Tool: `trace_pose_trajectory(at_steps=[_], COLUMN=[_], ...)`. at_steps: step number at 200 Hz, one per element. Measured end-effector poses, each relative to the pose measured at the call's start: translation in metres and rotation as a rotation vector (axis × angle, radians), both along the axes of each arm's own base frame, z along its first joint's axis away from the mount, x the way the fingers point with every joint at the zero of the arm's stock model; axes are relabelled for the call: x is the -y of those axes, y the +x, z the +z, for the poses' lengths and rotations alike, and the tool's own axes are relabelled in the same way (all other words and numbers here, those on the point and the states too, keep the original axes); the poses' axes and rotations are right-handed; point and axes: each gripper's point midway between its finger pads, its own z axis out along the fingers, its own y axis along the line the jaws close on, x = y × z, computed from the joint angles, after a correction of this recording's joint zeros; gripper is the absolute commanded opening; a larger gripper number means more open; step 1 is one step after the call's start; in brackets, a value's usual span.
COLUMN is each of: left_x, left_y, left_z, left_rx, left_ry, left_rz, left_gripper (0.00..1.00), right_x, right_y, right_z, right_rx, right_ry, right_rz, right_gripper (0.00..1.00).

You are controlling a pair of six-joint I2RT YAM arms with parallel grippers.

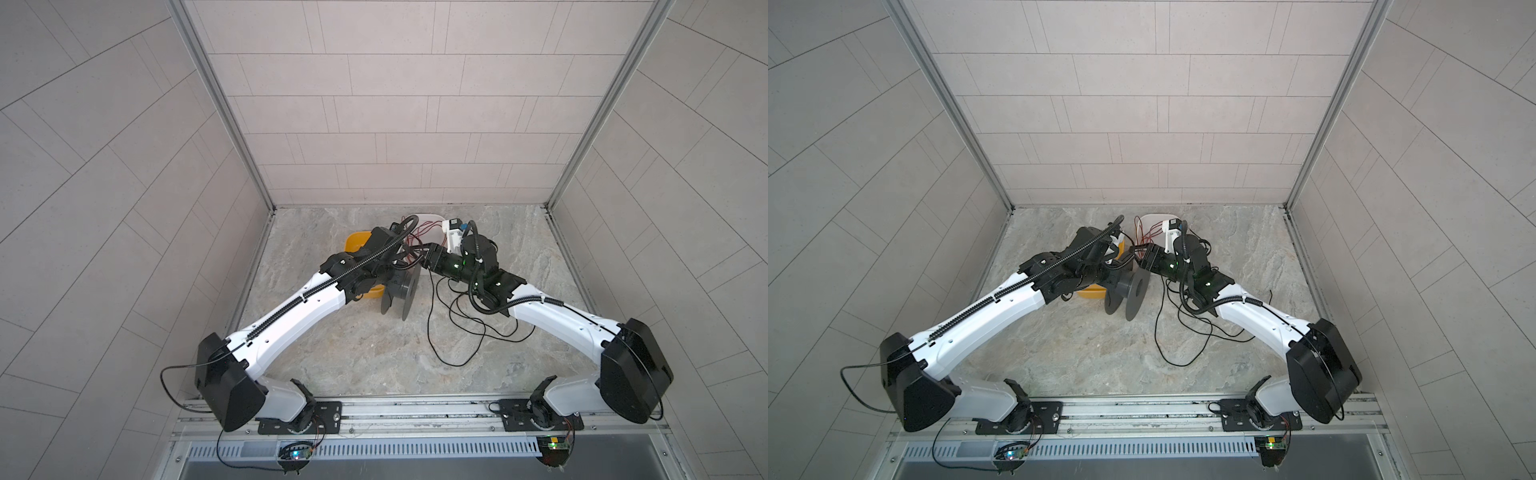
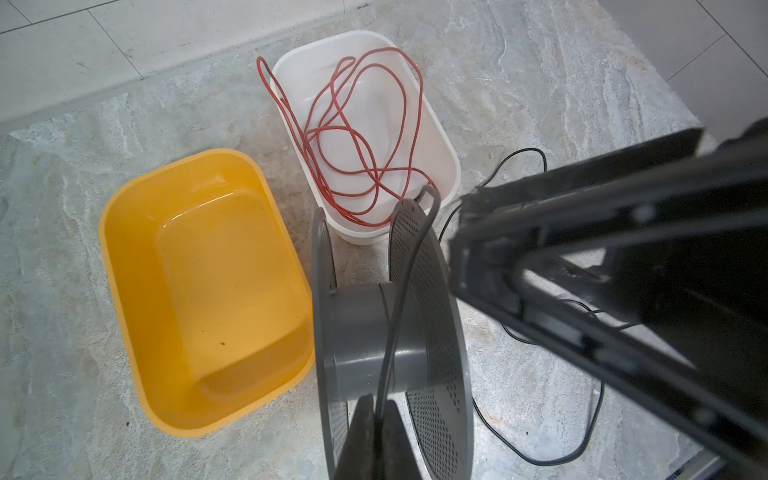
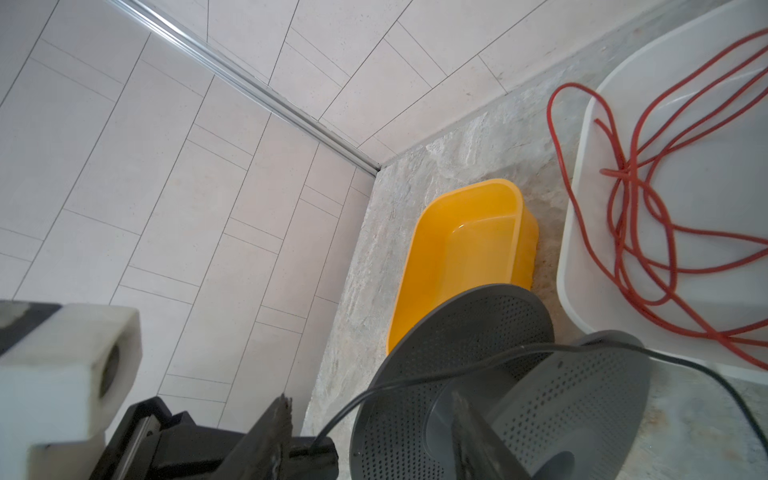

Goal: Wrap the cables

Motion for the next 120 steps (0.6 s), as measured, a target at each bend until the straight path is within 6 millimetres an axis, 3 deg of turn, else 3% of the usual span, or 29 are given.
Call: trace_pose_trajectory(at_steps=[68, 120], left_x=[0.003, 0.007], left_y=[0.002, 0.000], left_z=[0.002, -0.003], left_rx=[0.016, 0.016], left_ry=[-0.011, -0.008], left_rz=[-0.010, -0.029], left_gripper=[0.03, 0.04], right_x=[0.001, -0.011], right_y=[-0.005, 0.002], right_z=[-0.015, 0.005], right_rx=[-0.096, -0.090], right_ry=[0.140, 0.235], right_rz=[-0.035, -0.028], right_gripper=[0.51, 0.46])
